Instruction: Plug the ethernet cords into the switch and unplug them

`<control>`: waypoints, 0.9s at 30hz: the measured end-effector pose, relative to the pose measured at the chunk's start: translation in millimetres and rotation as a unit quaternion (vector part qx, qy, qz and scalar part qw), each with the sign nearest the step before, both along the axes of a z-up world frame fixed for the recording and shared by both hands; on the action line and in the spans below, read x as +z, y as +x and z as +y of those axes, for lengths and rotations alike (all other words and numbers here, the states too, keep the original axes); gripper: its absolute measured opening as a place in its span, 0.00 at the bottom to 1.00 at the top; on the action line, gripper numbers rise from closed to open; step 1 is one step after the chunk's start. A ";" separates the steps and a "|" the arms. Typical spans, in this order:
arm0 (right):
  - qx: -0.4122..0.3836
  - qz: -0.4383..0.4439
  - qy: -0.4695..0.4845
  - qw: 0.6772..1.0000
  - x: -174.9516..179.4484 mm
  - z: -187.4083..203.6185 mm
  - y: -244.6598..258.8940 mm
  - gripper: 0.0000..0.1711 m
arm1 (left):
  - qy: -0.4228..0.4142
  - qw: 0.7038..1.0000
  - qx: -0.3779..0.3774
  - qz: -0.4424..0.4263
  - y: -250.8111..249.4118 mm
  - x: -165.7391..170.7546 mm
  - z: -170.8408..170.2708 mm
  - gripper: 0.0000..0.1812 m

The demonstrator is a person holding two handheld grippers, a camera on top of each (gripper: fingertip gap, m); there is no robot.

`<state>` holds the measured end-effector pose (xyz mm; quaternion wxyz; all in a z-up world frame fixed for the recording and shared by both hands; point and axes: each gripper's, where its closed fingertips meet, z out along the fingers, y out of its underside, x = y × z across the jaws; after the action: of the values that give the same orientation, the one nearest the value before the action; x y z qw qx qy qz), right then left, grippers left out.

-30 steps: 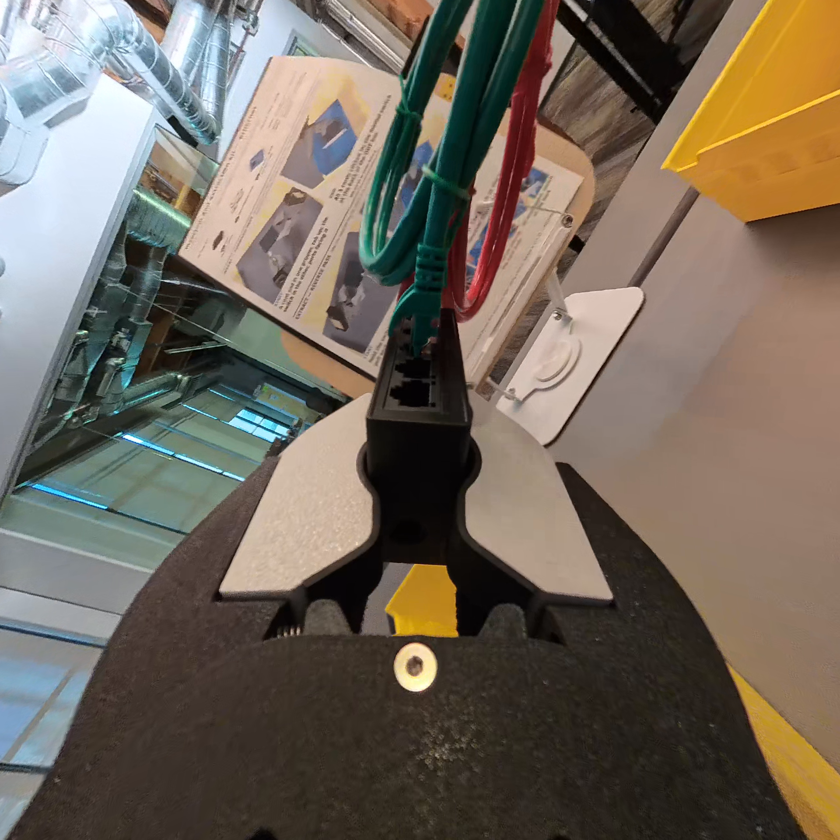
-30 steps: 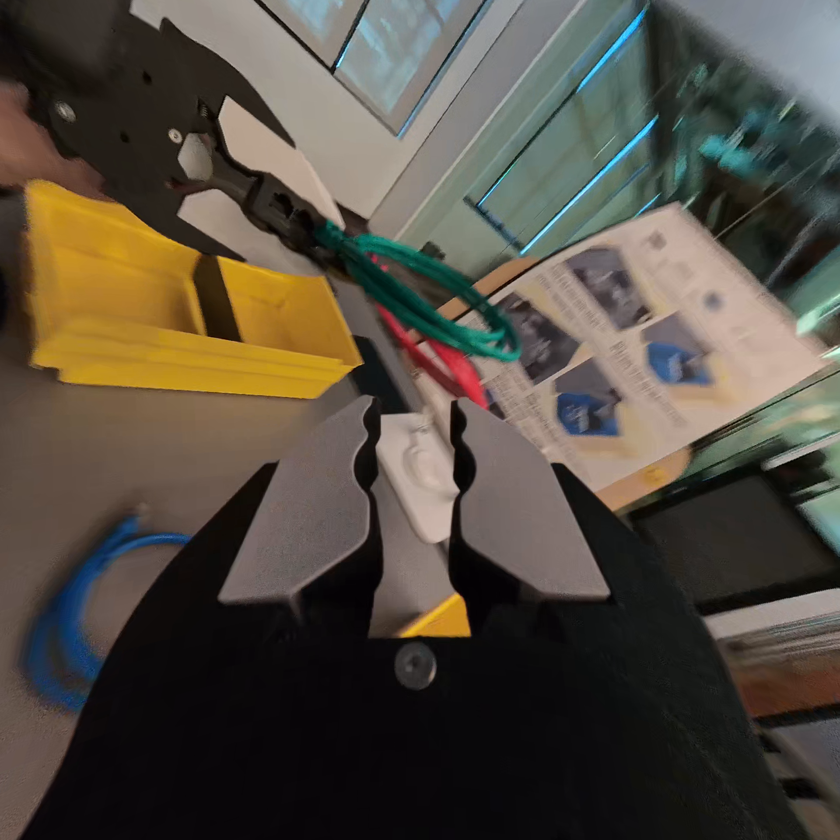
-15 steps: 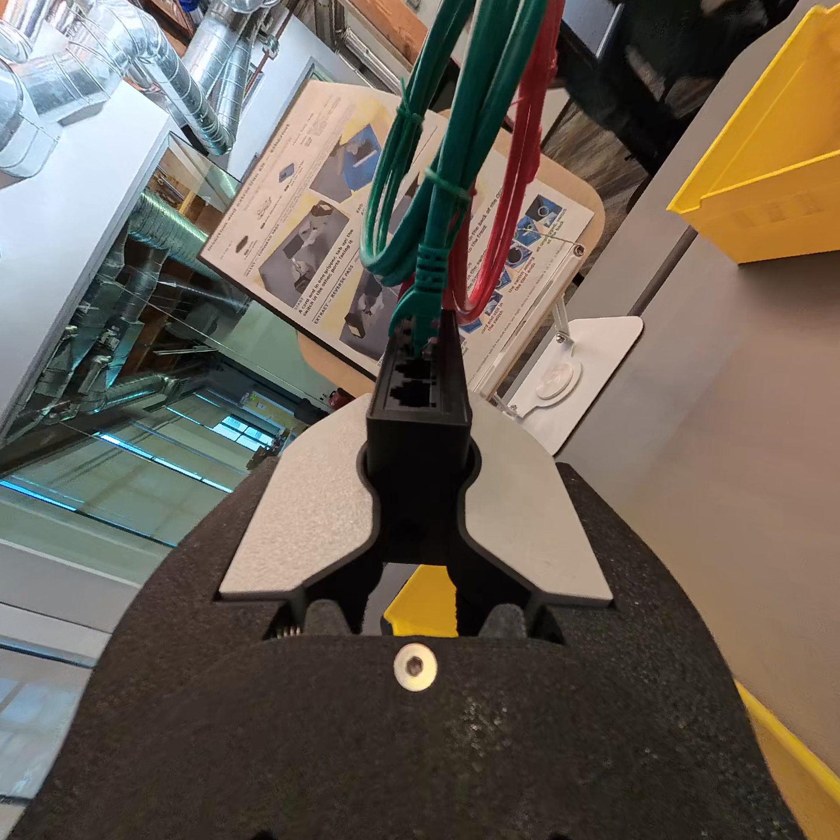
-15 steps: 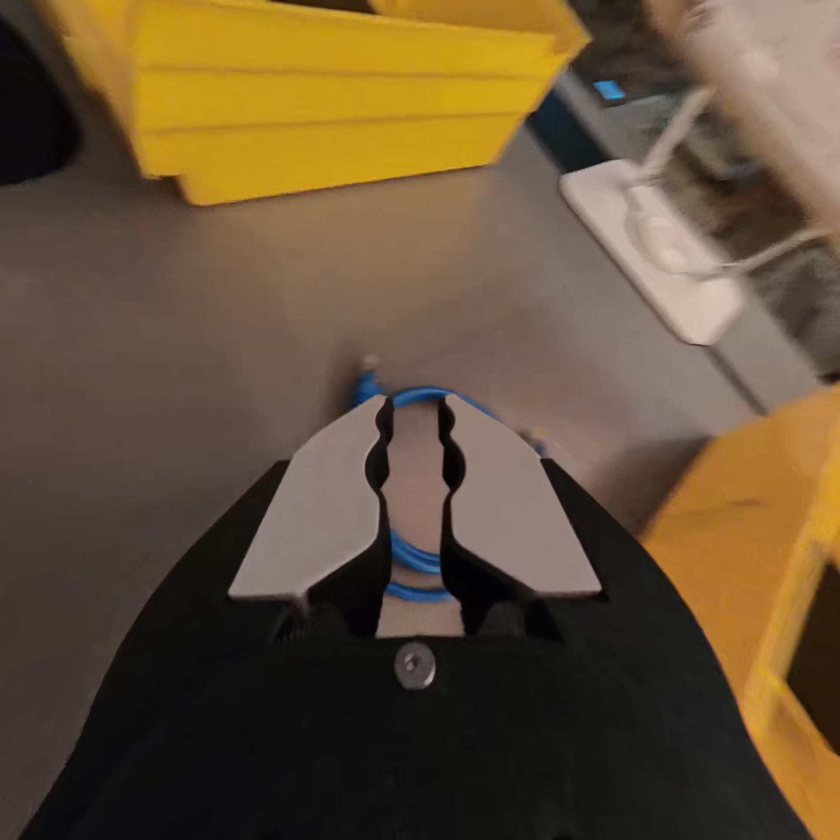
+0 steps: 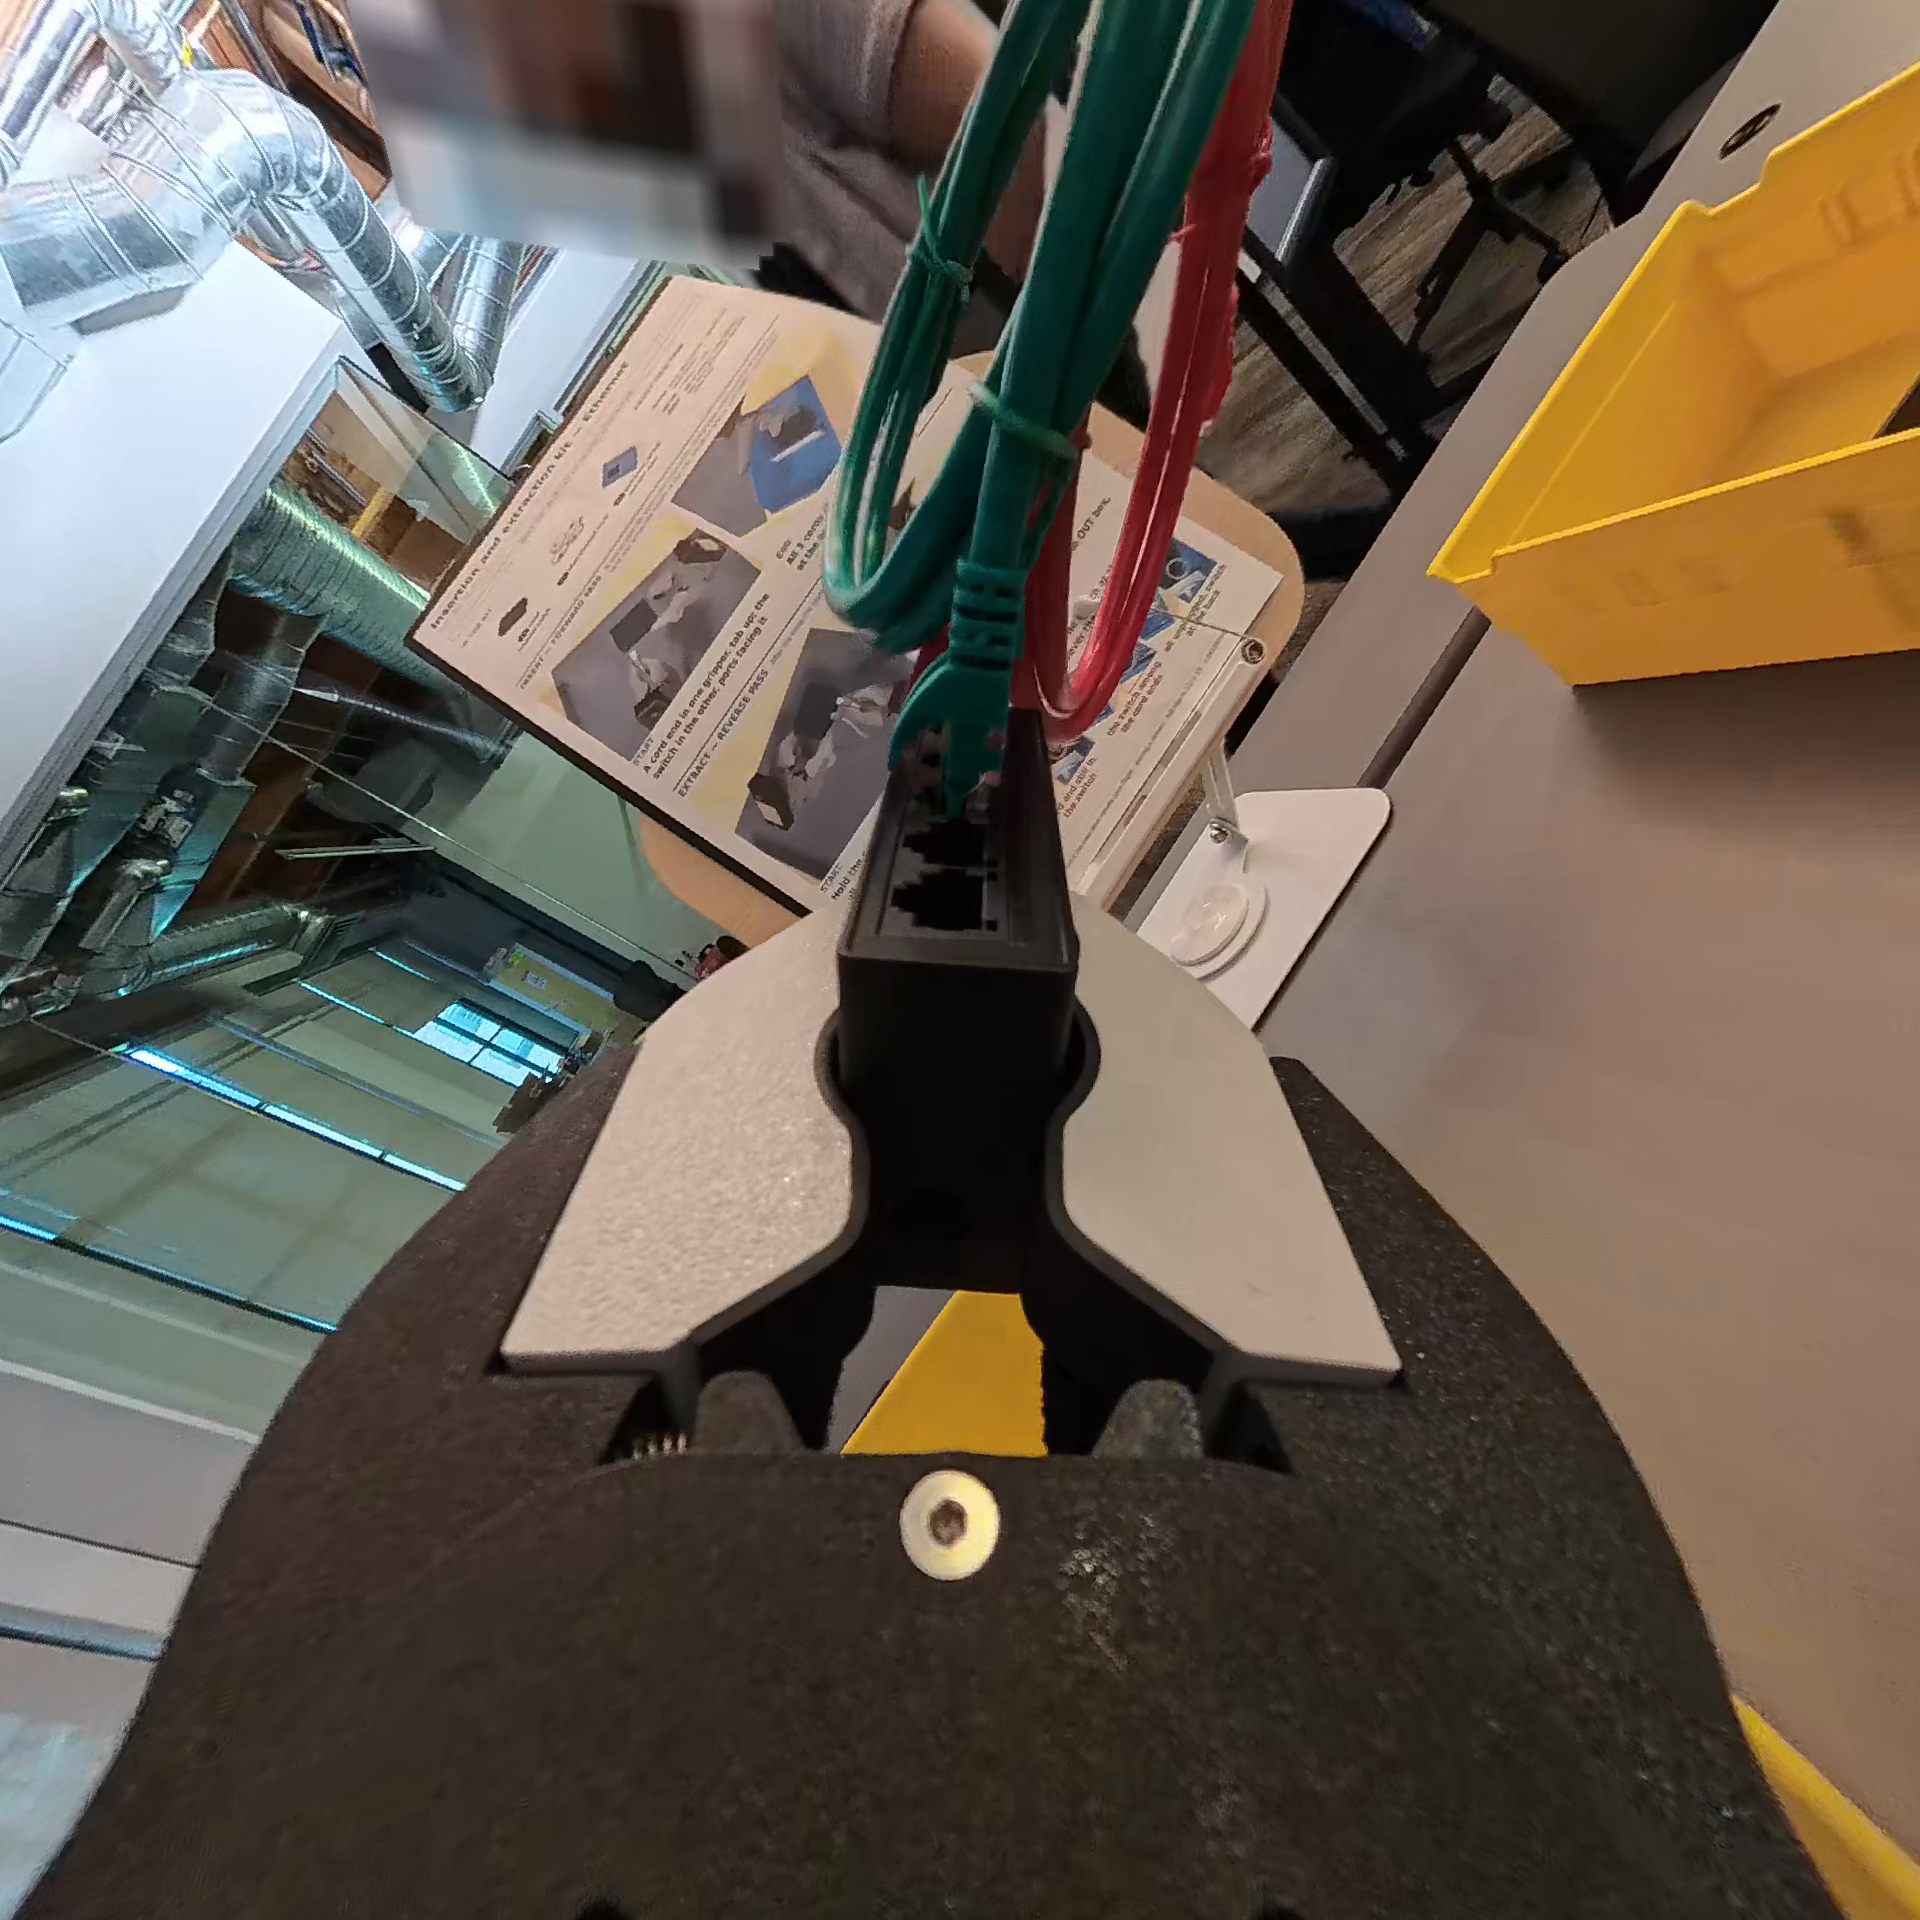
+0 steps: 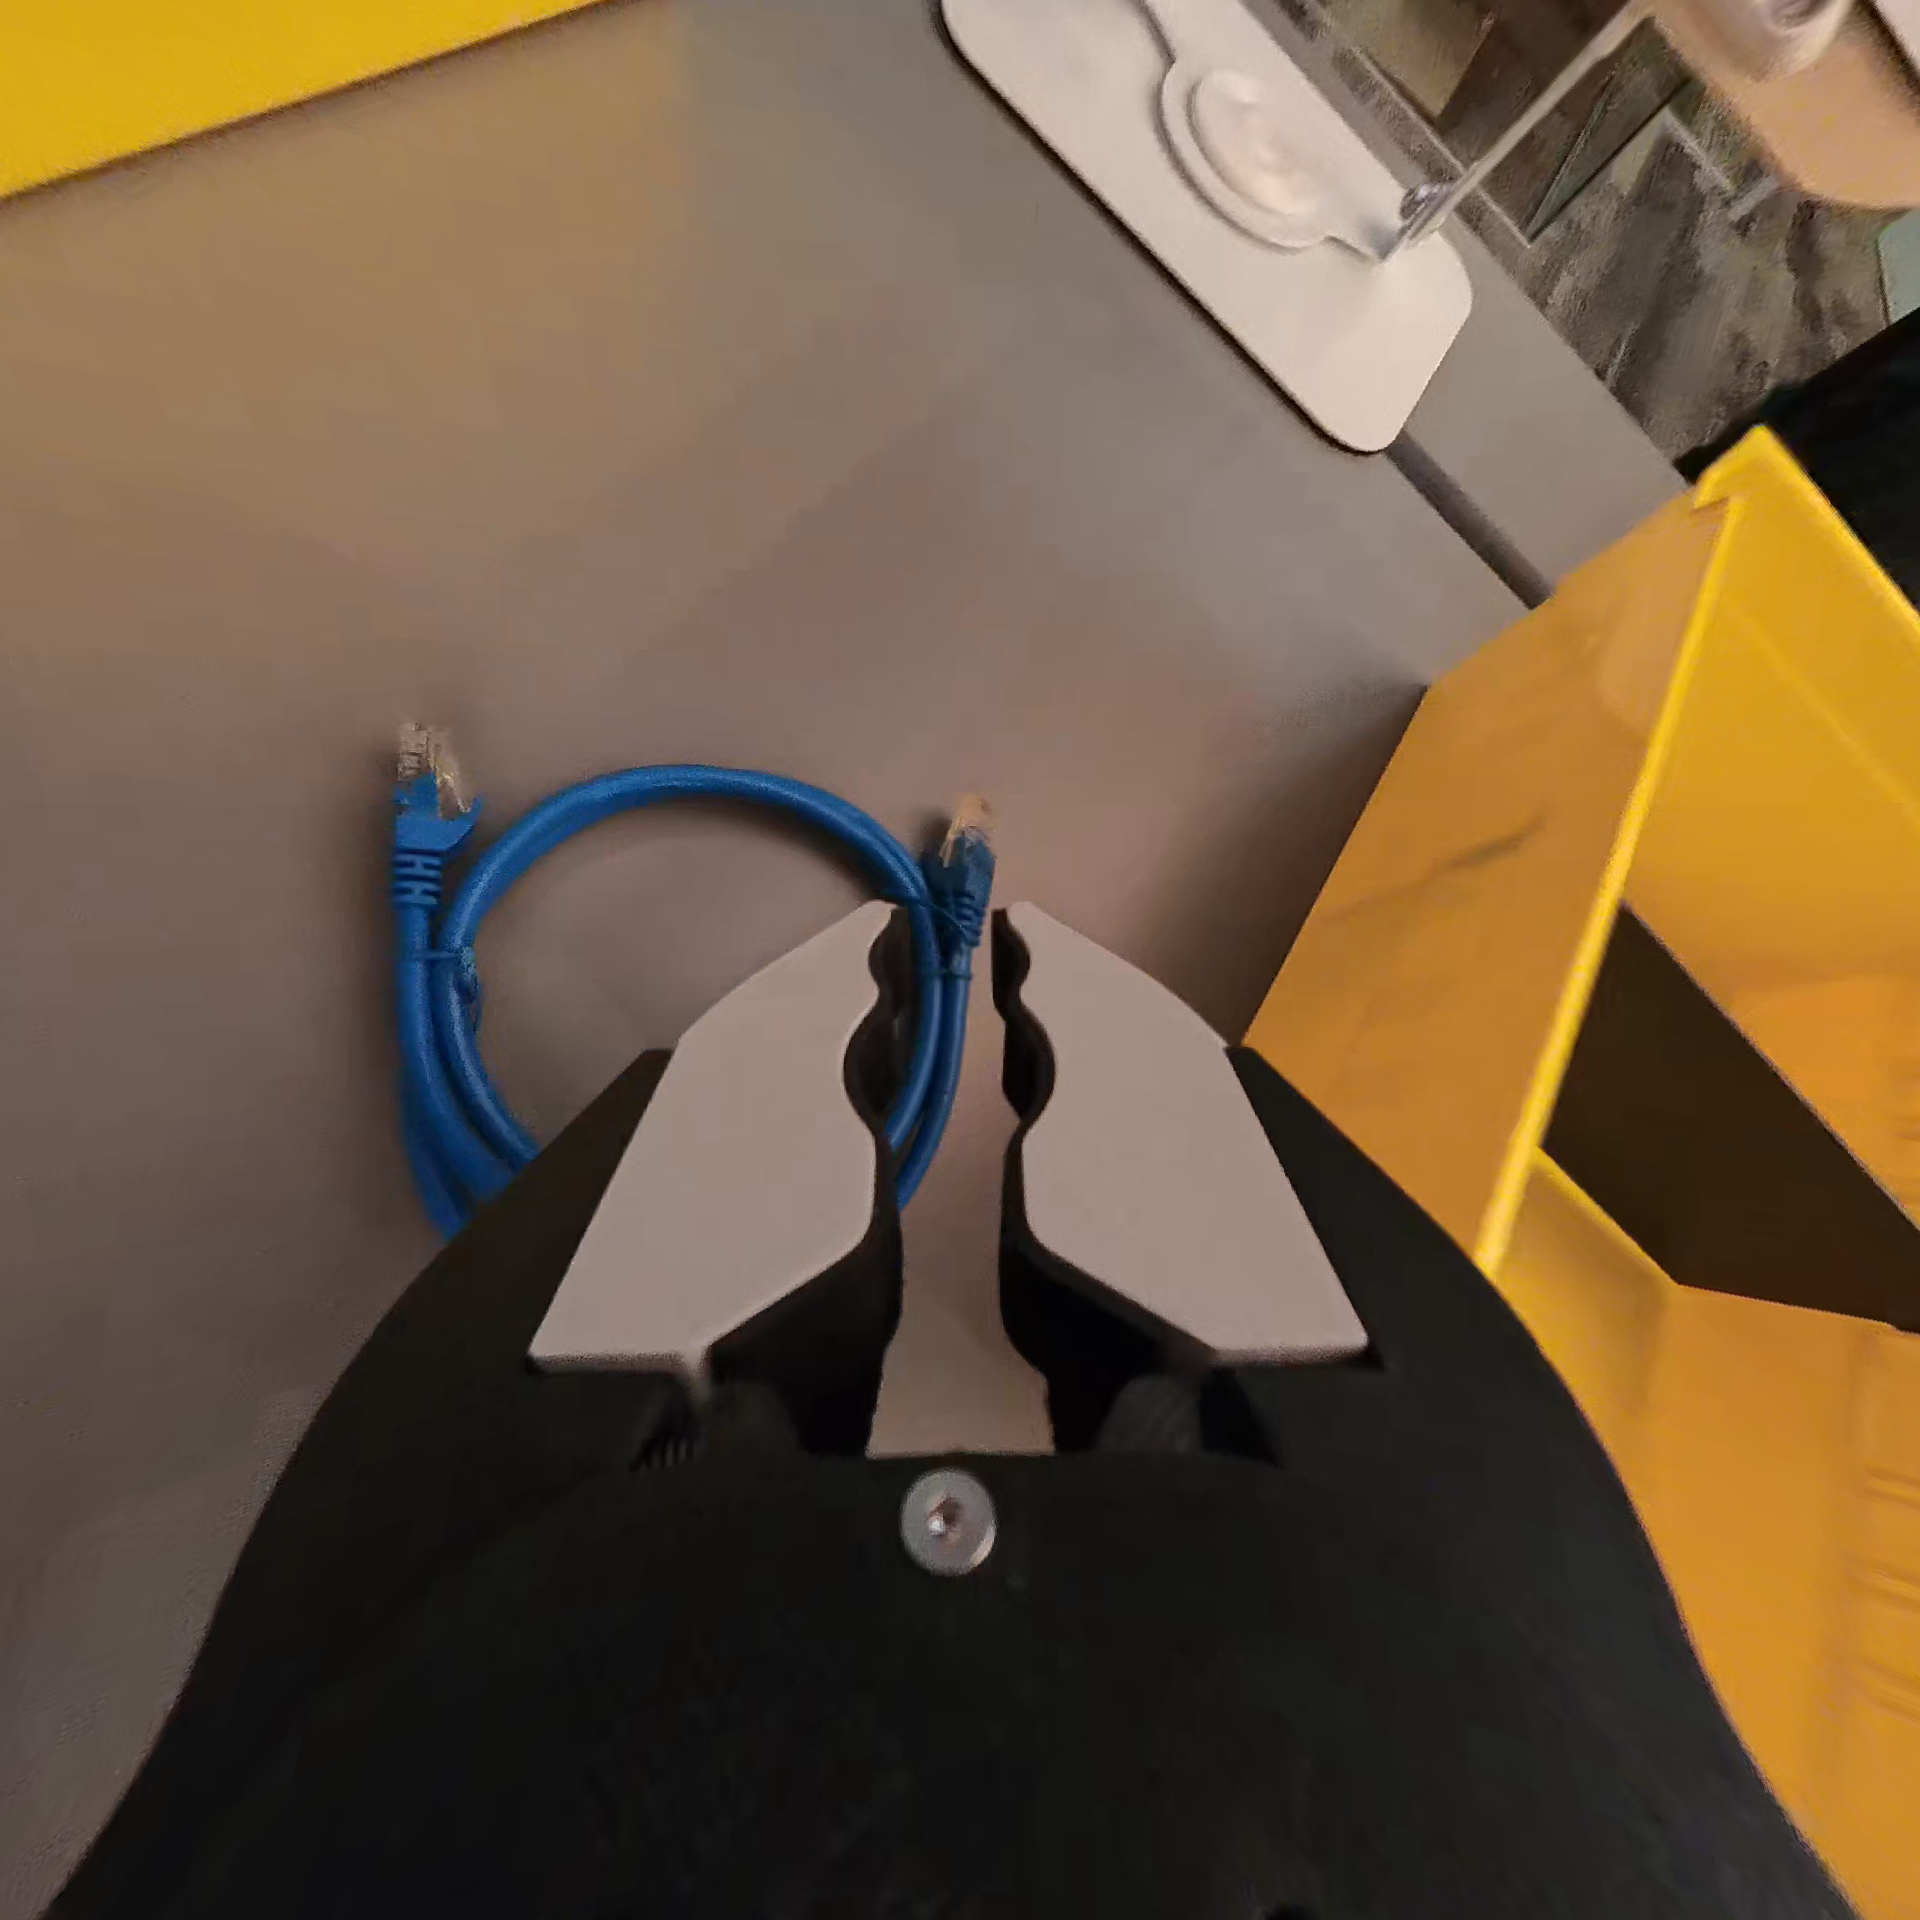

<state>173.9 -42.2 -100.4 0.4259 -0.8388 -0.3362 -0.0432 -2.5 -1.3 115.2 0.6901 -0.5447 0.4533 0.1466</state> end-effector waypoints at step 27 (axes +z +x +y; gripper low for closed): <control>0.043 0.079 -0.085 0.992 -17.3 -18.0 -47.8 0.14 | -0.002 1.000 -0.015 -0.026 -7.3 10.2 -3.4 0.16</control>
<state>126.1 -60.2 -117.7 0.3802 -0.8572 -0.3400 0.0705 -9.8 -4.7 125.4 0.7025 -0.5430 0.4437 0.1212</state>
